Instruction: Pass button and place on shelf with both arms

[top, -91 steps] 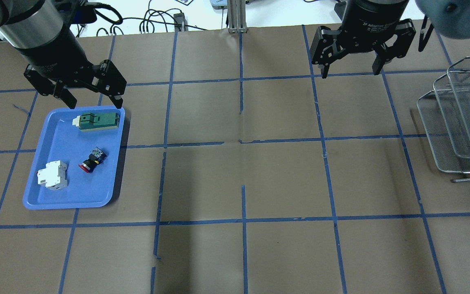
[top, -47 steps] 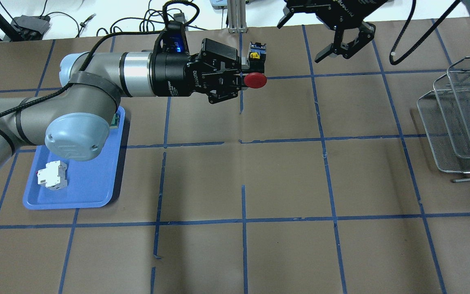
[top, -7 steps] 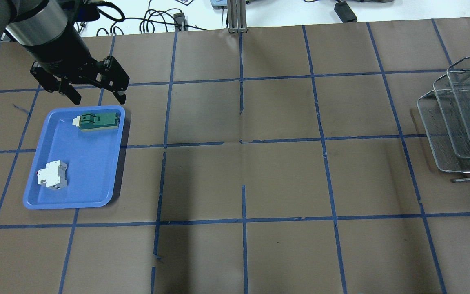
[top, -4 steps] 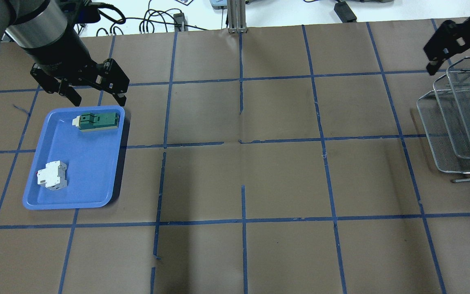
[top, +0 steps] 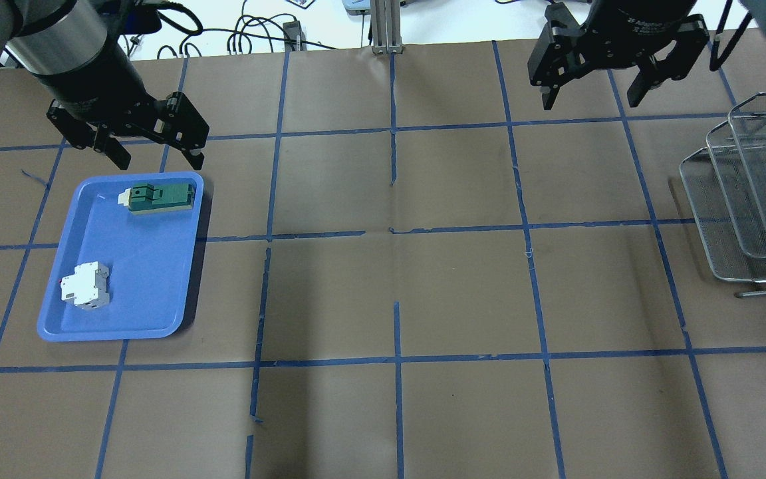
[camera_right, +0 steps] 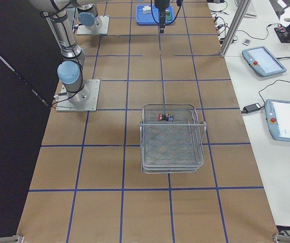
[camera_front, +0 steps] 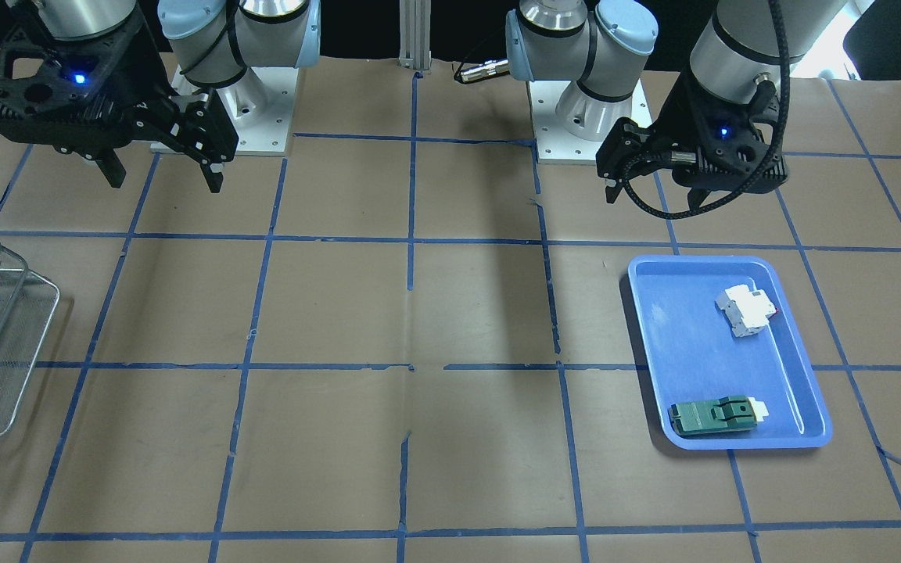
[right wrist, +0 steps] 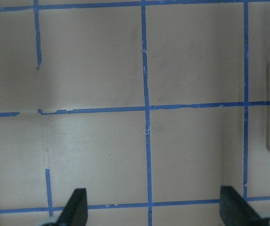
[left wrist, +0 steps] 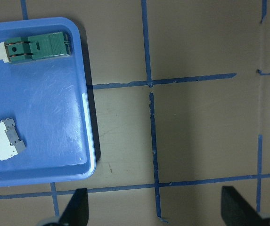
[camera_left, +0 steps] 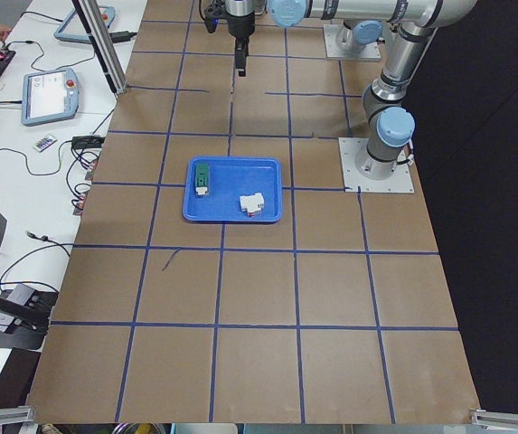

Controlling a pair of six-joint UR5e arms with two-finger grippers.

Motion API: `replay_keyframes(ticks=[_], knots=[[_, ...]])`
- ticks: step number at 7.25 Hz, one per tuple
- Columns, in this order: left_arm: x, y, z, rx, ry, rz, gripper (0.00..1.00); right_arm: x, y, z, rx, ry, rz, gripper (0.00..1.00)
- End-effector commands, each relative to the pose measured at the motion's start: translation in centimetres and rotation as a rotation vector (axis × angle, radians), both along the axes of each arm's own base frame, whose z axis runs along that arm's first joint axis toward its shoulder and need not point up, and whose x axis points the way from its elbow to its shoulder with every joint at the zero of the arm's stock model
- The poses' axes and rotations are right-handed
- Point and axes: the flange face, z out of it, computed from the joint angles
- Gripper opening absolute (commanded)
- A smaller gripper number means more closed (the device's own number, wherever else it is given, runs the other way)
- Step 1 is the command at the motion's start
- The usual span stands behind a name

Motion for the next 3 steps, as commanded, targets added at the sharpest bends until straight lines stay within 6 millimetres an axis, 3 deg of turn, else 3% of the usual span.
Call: replay_keyframes(ticks=[1, 3], knots=[[-0.02, -0.01, 0.1, -0.003, 0.0, 0.0, 1.0, 0.2, -0.35, 0.12, -0.012, 0.016, -0.002, 1.0], [-0.18, 0.18, 0.32, -0.007, 0.0, -0.003, 1.0, 0.22, -0.39, -0.12, -0.006, 0.015, -0.002, 1.0]])
